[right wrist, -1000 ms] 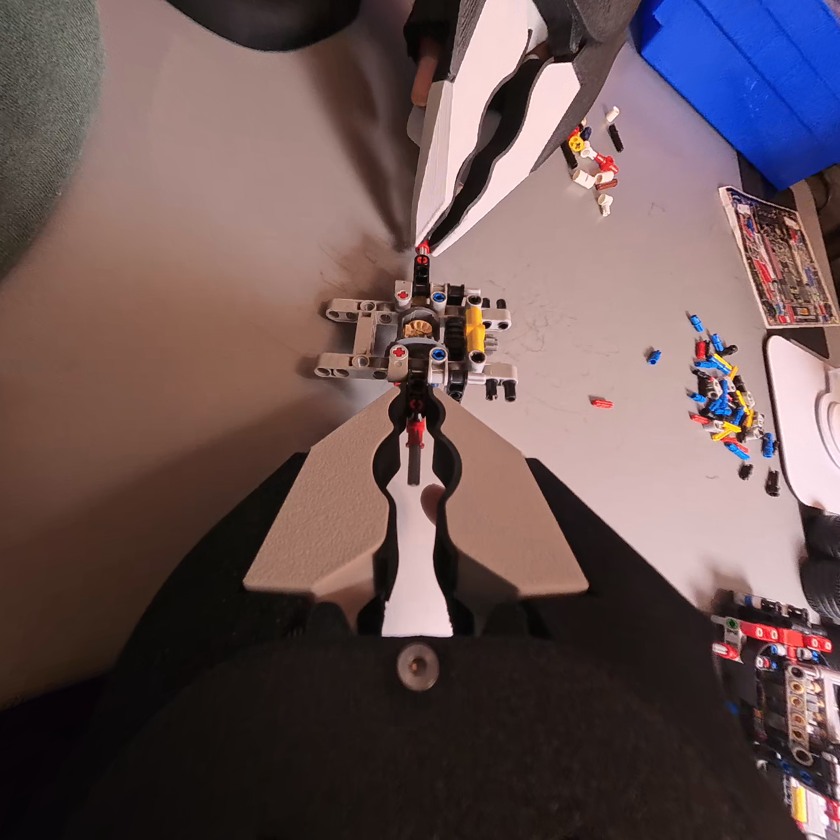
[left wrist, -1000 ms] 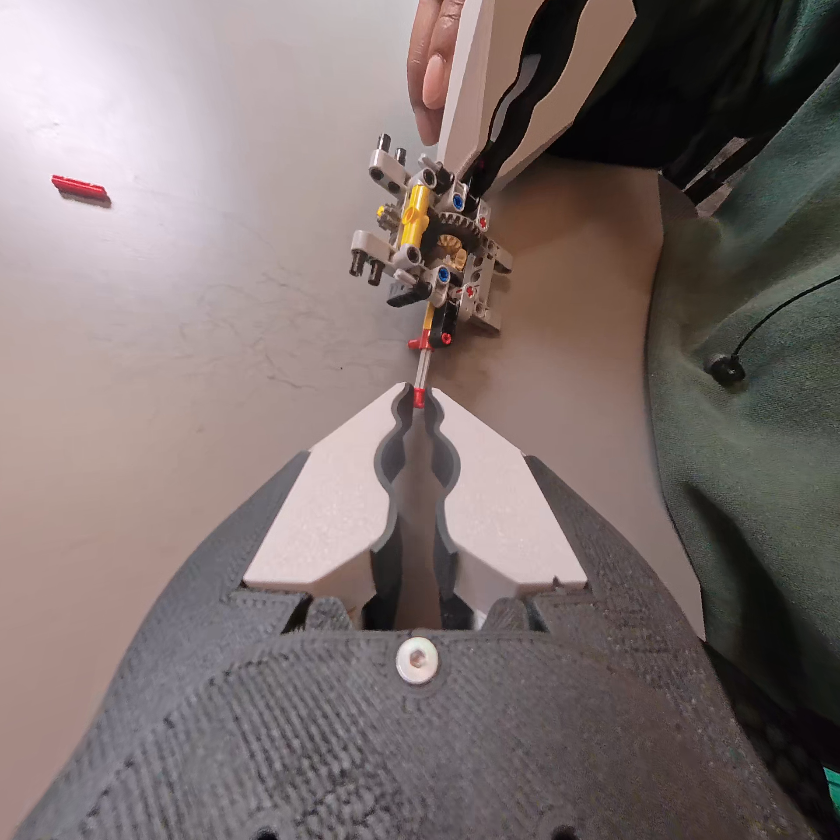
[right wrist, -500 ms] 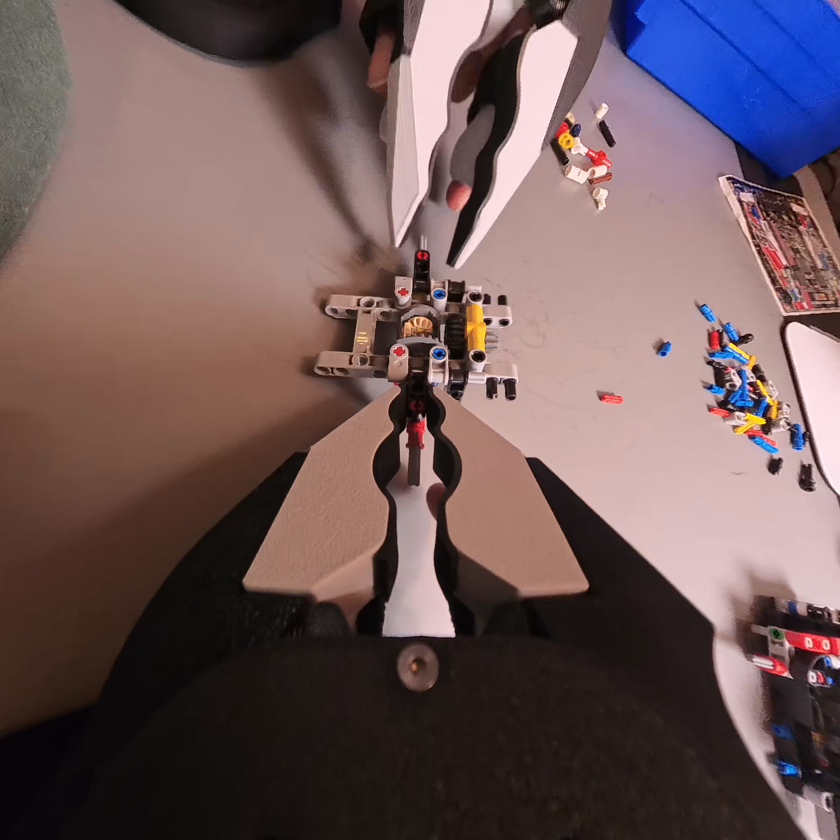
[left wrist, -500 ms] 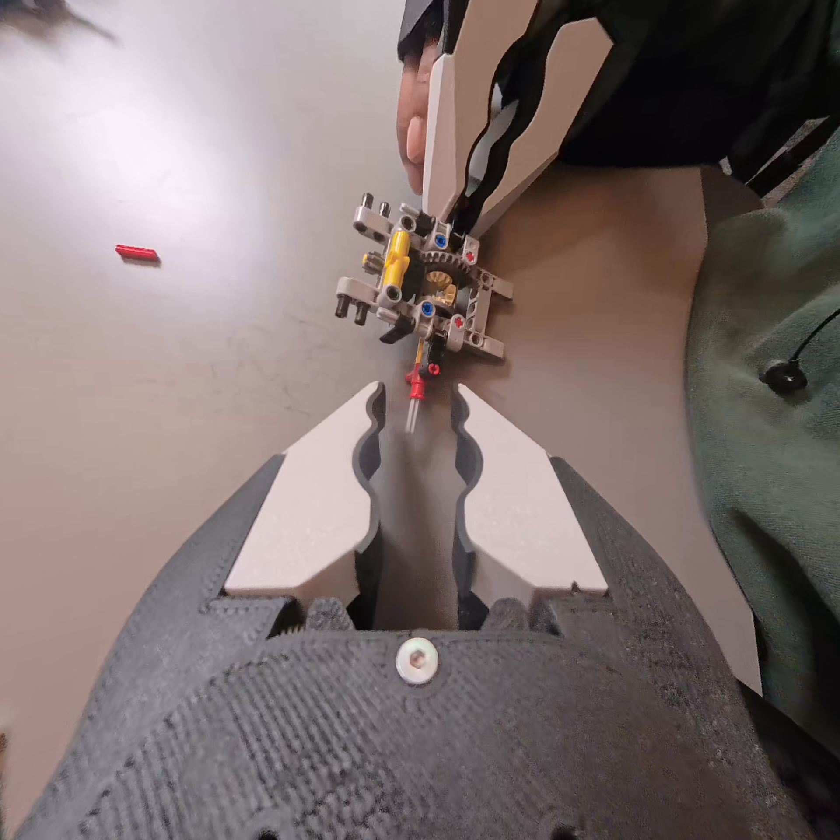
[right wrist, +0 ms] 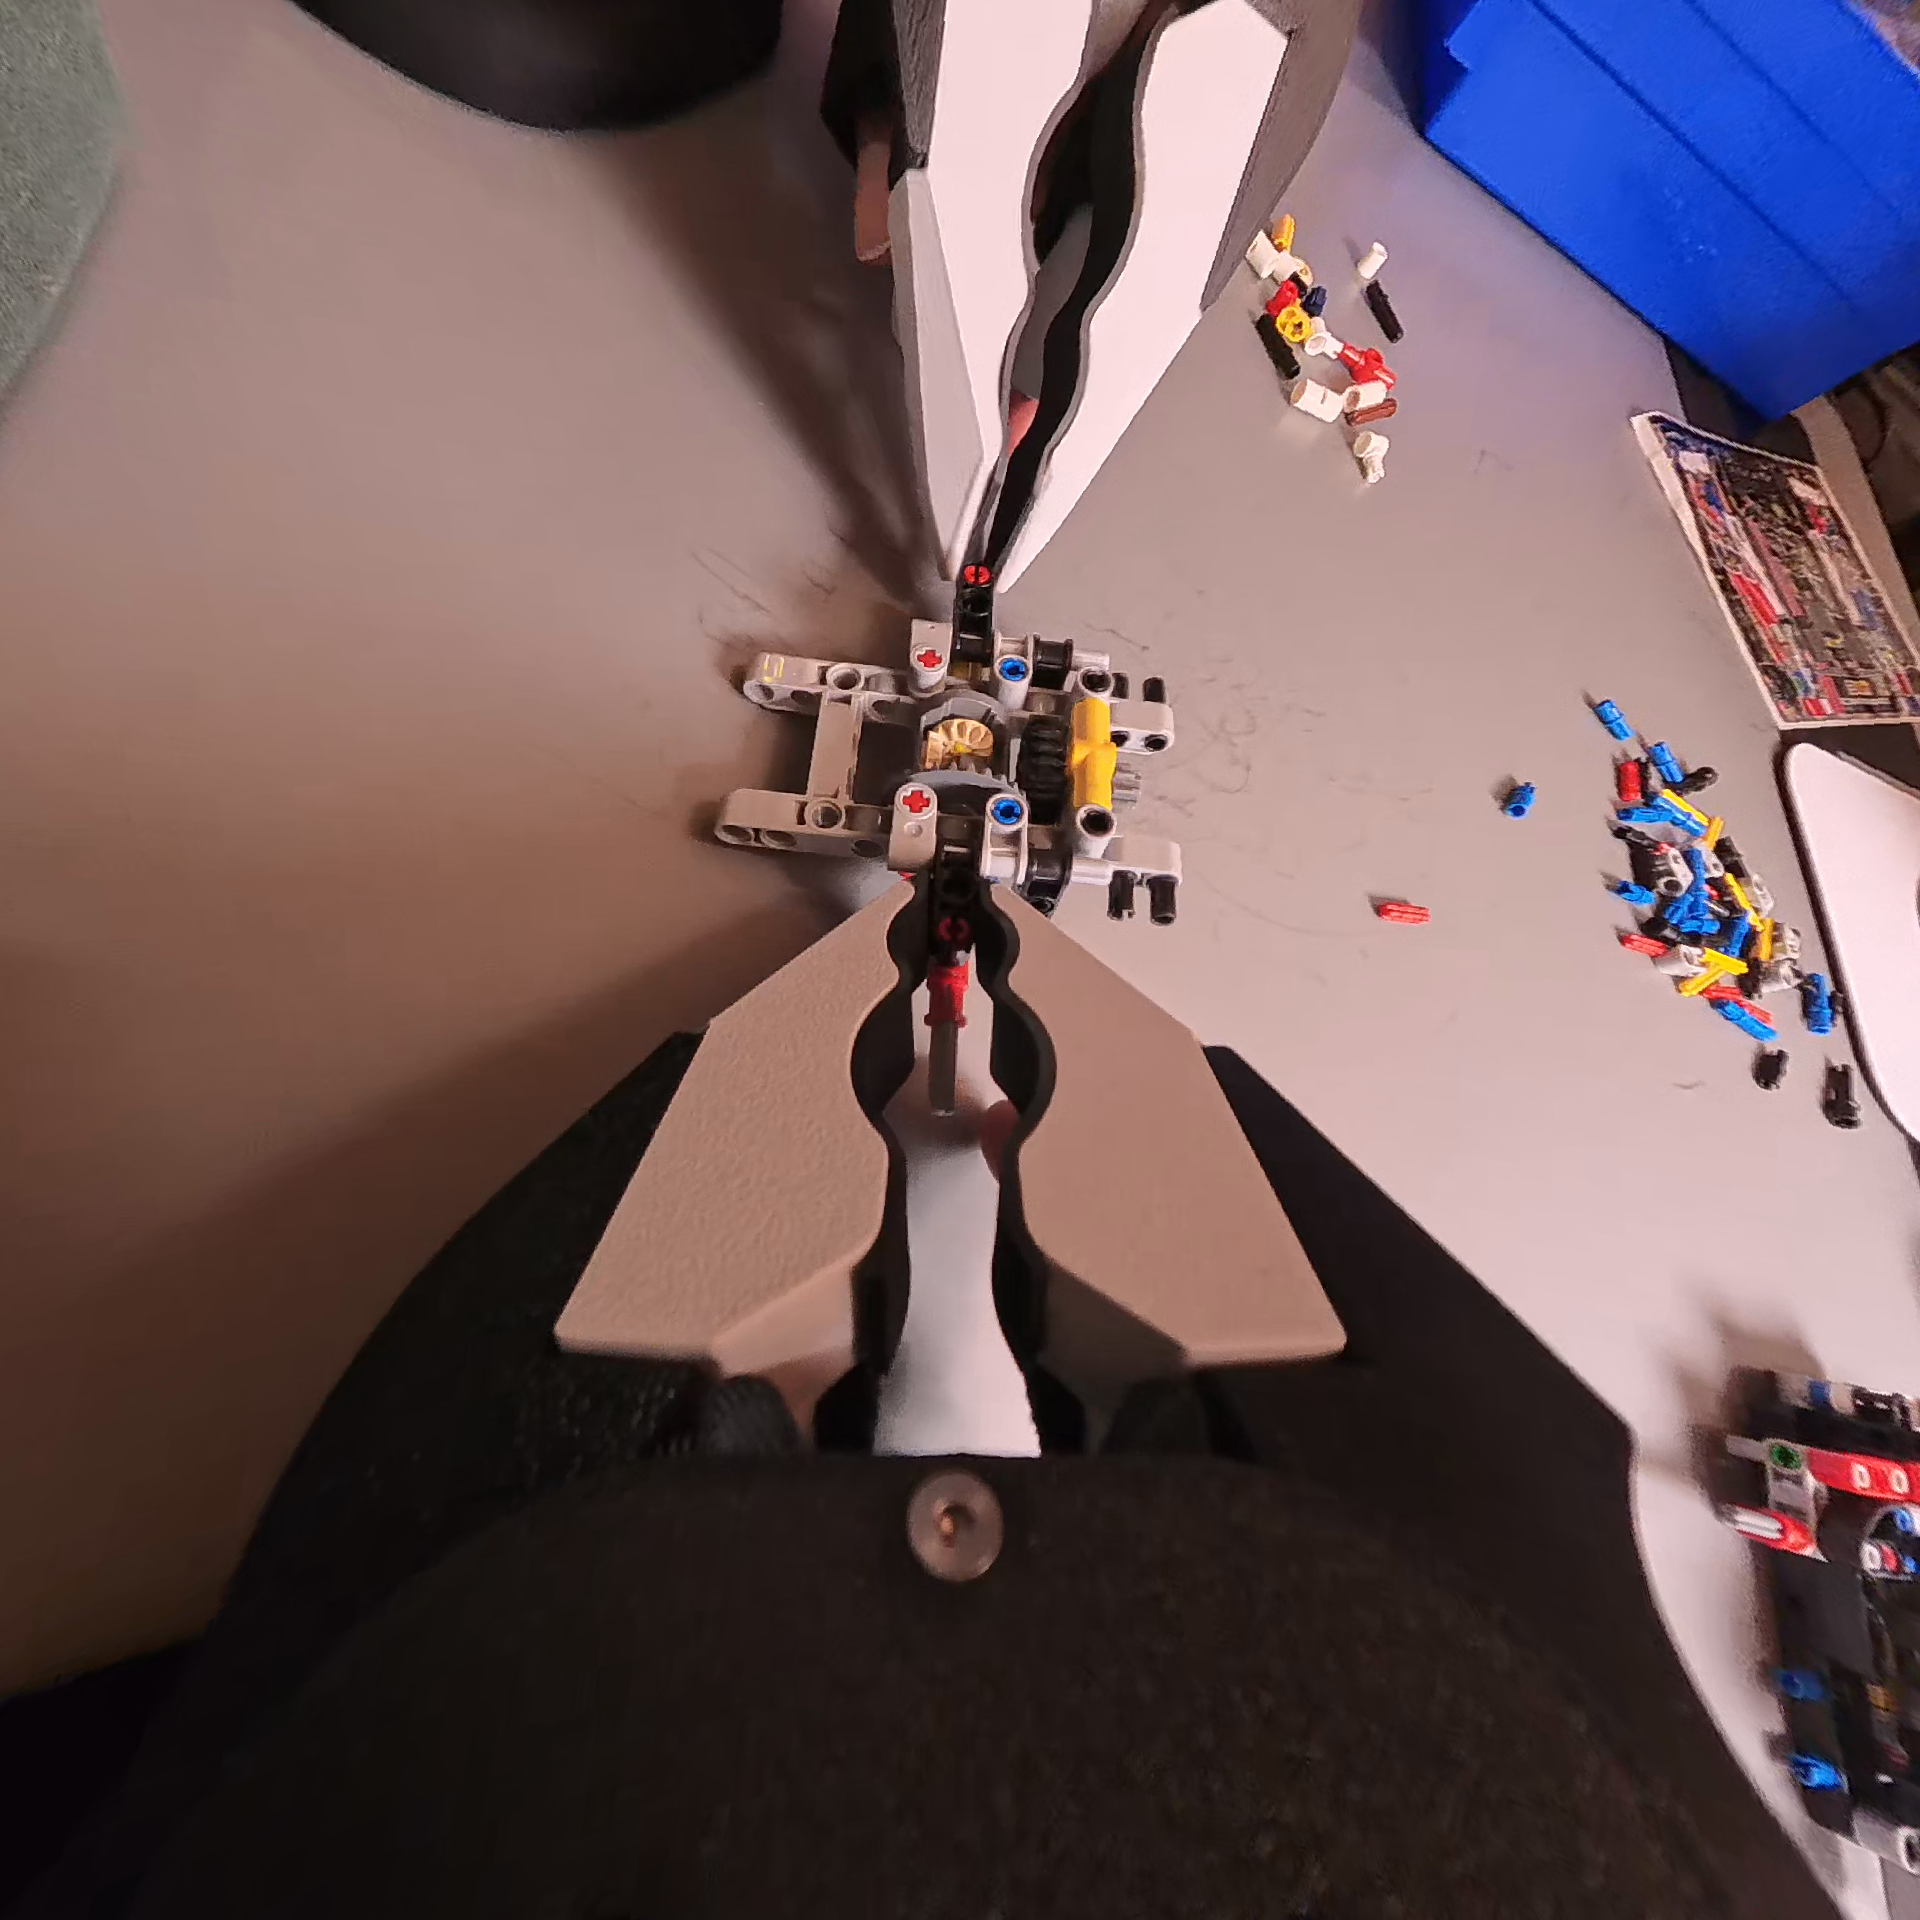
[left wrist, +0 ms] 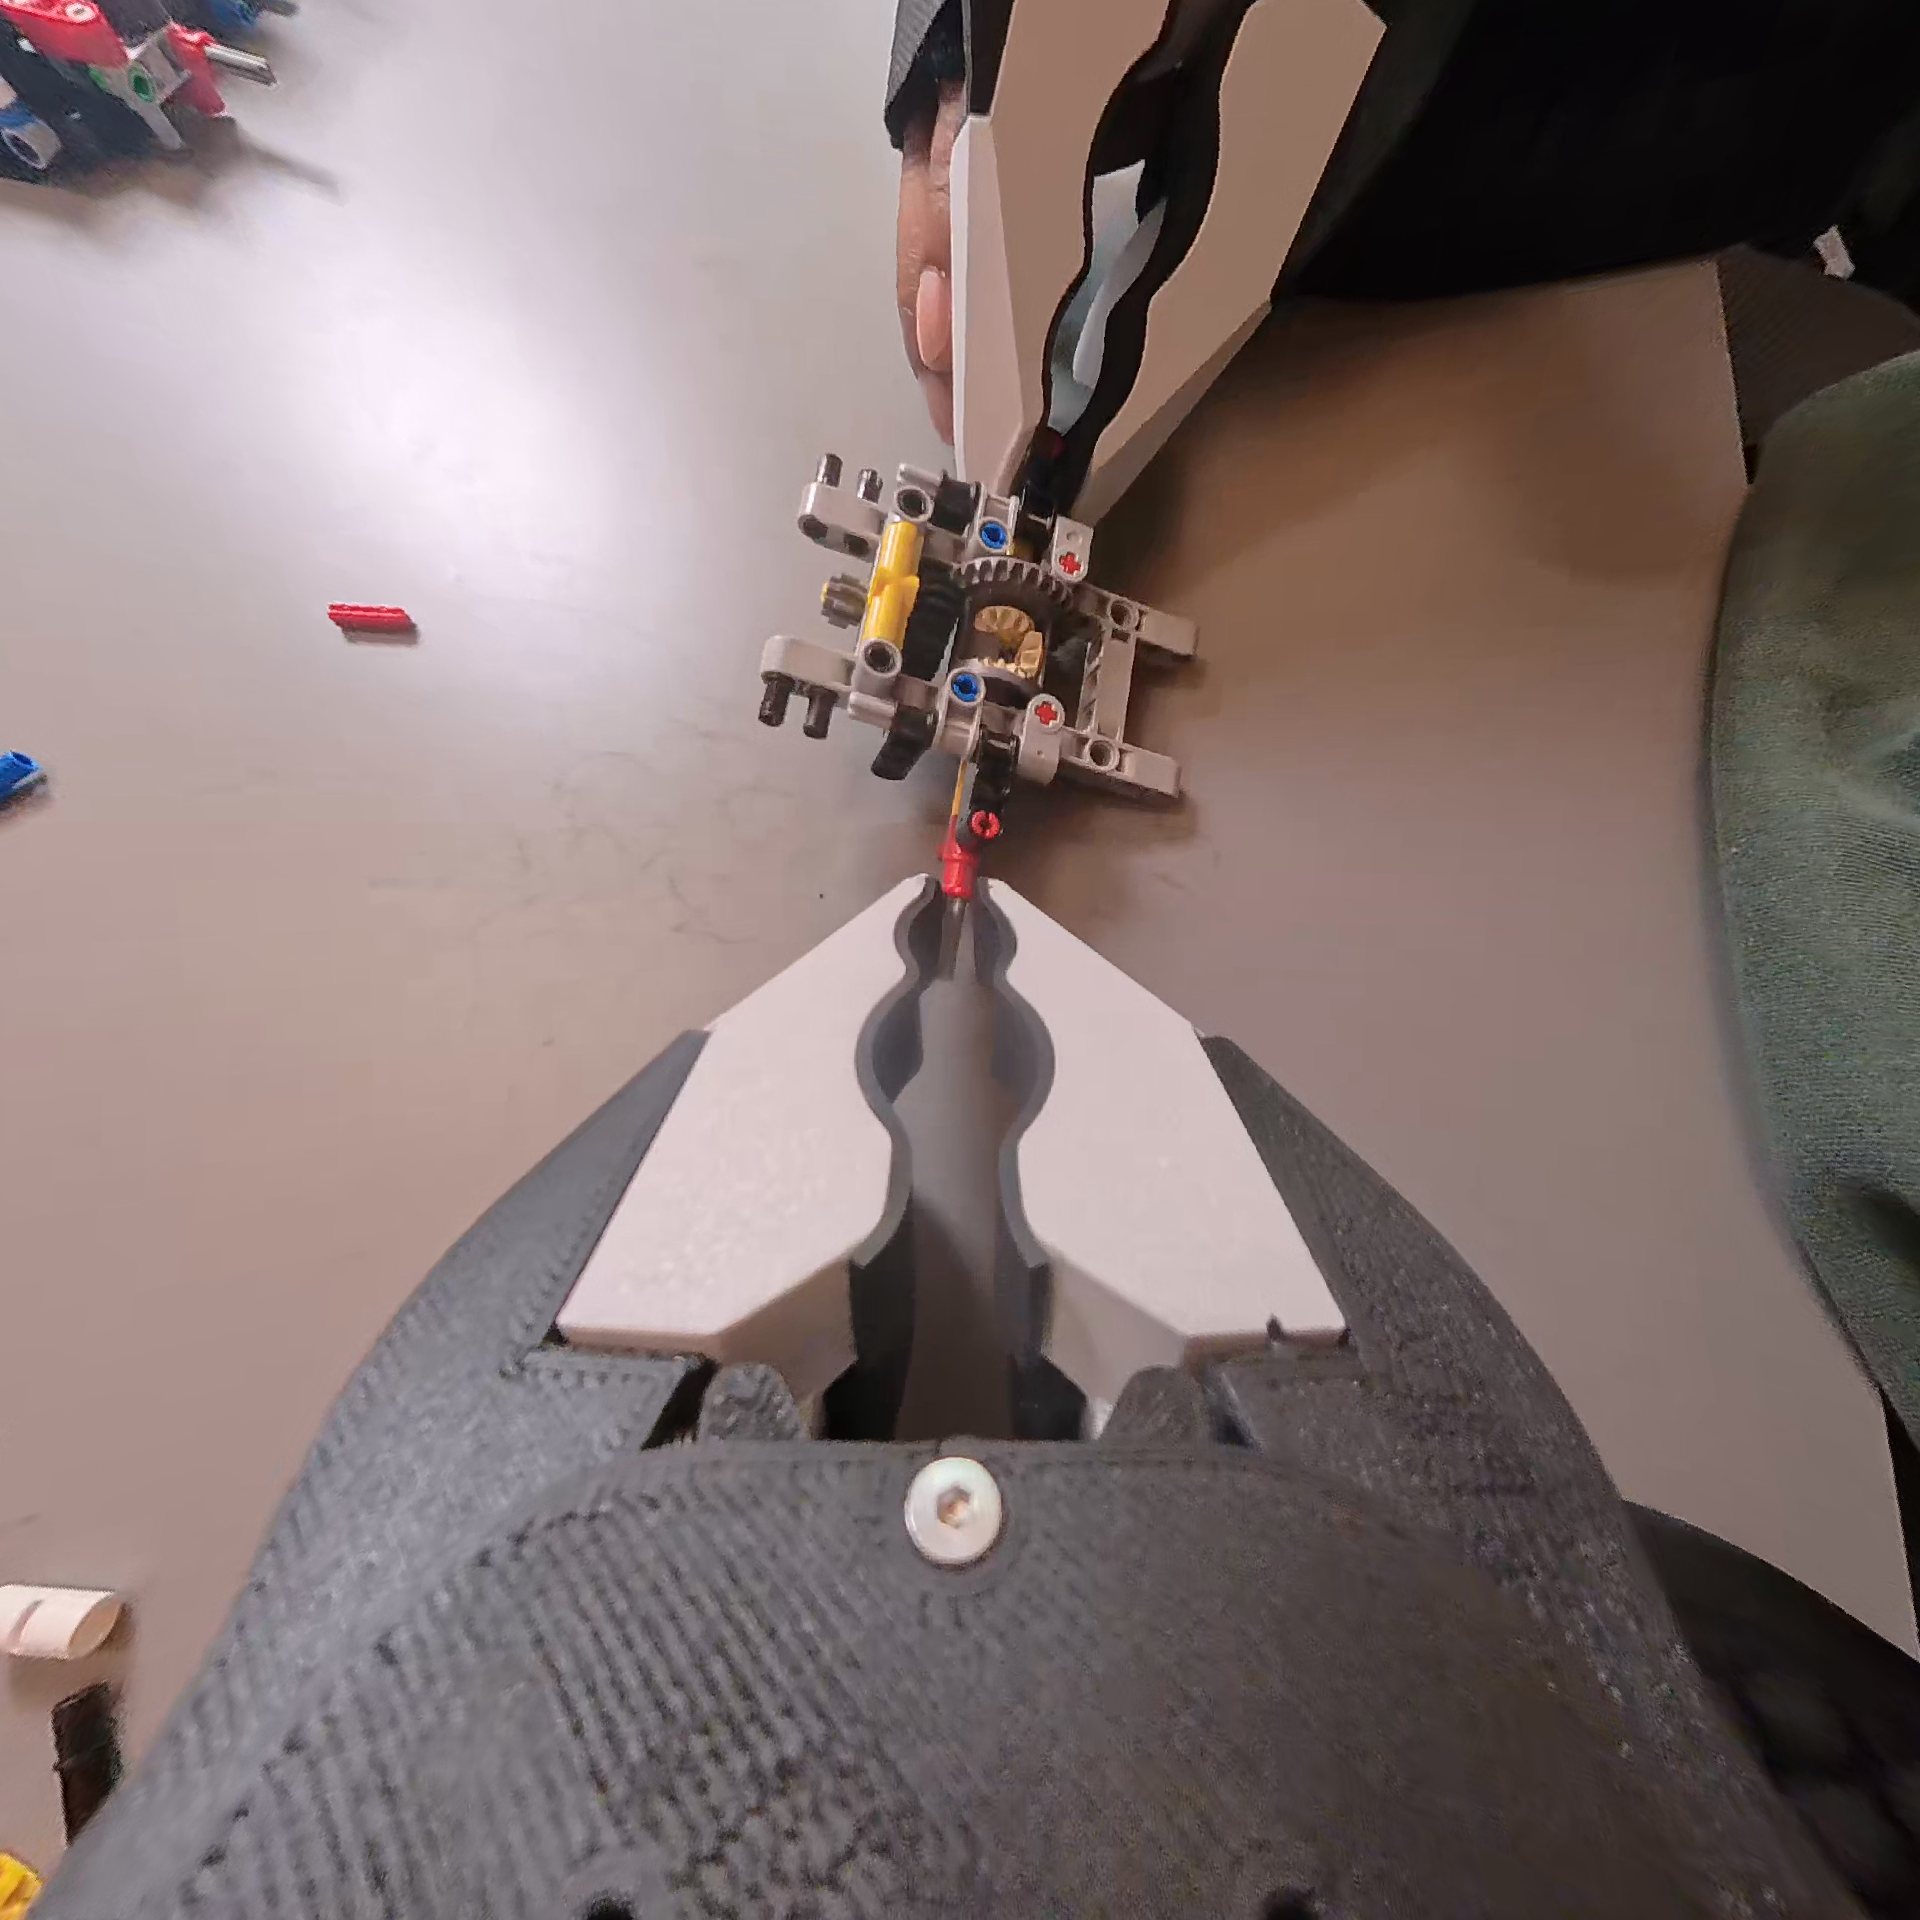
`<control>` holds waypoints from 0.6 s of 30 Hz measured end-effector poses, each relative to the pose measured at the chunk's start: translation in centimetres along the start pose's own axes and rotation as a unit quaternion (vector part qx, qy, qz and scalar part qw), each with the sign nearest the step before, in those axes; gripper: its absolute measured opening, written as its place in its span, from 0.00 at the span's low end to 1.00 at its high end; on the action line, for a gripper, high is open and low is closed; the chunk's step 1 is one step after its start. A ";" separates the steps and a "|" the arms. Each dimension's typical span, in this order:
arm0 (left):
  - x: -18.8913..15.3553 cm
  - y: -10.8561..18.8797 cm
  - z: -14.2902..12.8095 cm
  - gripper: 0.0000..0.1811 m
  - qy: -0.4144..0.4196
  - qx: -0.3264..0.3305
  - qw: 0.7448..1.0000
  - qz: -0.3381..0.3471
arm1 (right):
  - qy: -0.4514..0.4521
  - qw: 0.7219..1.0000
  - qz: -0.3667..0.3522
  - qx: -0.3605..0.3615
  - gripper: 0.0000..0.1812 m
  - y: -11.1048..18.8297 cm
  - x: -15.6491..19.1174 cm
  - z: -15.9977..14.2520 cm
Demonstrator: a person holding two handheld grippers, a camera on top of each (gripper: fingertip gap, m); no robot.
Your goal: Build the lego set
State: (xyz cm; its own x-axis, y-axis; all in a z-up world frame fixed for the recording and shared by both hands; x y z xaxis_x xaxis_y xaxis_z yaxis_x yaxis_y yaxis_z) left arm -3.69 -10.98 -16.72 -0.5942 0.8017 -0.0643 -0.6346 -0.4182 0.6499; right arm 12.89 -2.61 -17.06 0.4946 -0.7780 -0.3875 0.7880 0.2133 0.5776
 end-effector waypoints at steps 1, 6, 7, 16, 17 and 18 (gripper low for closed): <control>0.0 0.1 0.0 0.02 0.002 -0.005 1.000 -0.001 | -0.001 1.000 0.001 0.002 0.03 -0.1 0.0 -0.1; 0.0 -0.1 0.1 0.01 0.000 -0.003 1.000 -0.003 | -0.013 1.000 0.005 -0.003 0.03 -0.1 0.0 -0.3; 0.1 -0.1 0.1 0.01 0.002 -0.005 1.000 -0.005 | -0.012 1.000 0.004 -0.003 0.03 -0.1 -0.1 -0.3; 1.5 0.5 0.1 0.10 0.005 -0.058 0.998 0.029 | -0.040 0.999 -0.033 -0.013 0.03 -0.2 -1.4 -0.4; 1.5 0.5 0.1 0.11 -0.006 -0.064 0.997 0.032 | -0.058 0.998 -0.029 -0.019 0.03 -0.1 -1.5 -0.5; 1.4 0.6 0.2 0.13 -0.021 -0.069 0.997 0.039 | -0.080 0.996 -0.028 -0.019 0.03 0.0 -1.8 -0.5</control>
State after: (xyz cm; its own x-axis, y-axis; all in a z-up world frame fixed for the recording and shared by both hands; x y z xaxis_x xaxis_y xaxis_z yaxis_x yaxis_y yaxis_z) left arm -4.76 -10.05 -16.31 -0.6254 0.7802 0.0152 -0.6513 -0.5326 0.5404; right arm 12.22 -0.90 -16.76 0.3874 -0.8728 -0.2968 0.8275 0.1873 0.5294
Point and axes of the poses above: each gripper's, where its closed fingertips meet, y back along the fingers, z out of its top, x = y × z across the jaws, the point moved 8 cm from there along y, back along the fingers, and after that the axes turned 1 degree about -z, right-handed, at the moved point
